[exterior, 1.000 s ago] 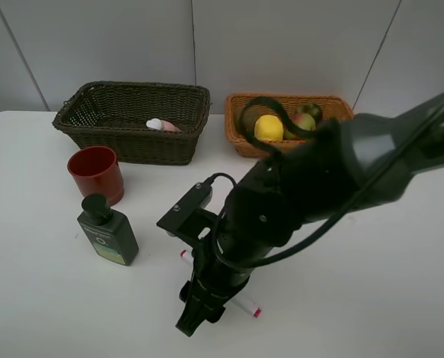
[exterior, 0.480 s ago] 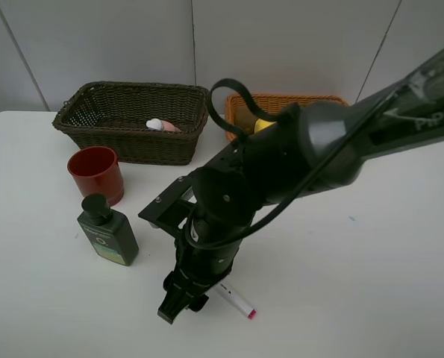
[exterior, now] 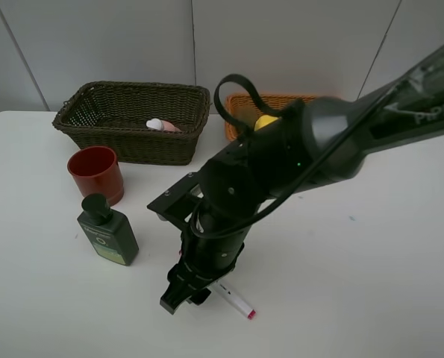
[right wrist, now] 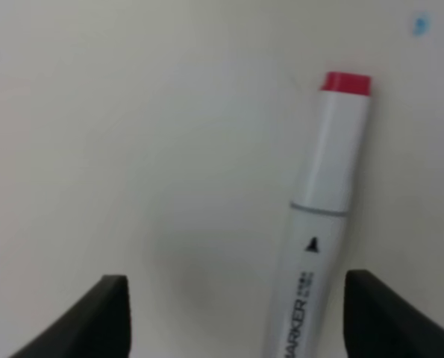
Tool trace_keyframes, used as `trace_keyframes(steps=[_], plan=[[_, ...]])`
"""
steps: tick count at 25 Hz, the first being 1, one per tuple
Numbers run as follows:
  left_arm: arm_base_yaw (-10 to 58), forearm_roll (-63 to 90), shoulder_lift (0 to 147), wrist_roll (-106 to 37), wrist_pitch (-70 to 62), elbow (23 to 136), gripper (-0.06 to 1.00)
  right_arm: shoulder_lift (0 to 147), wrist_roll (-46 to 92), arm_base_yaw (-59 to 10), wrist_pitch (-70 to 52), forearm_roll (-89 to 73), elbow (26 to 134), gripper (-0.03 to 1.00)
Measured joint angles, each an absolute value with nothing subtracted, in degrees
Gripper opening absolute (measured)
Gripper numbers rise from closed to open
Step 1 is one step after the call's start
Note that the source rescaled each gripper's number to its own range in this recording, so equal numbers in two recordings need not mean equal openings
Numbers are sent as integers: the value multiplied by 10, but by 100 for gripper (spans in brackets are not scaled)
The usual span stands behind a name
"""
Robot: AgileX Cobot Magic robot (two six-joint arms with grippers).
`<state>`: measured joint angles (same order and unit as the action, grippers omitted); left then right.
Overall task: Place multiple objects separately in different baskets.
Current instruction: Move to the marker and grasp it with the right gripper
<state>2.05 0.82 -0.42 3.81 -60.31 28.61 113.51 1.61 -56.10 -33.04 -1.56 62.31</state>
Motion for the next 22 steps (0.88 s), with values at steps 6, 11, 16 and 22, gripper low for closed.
trace_keyframes(steps=[6,11,16,22], plan=[[21,8,-4,38,-603,286,100,1145,13,-547,-333,-28,623,58],[21,8,-4,38,-603,286,100,1145,12,-547,-336,-33,623,58],[21,8,-4,38,-603,286,100,1147,12,-540,-337,-46,623,58],[21,8,-4,38,-603,286,100,1148,12,-538,-340,-57,623,58]])
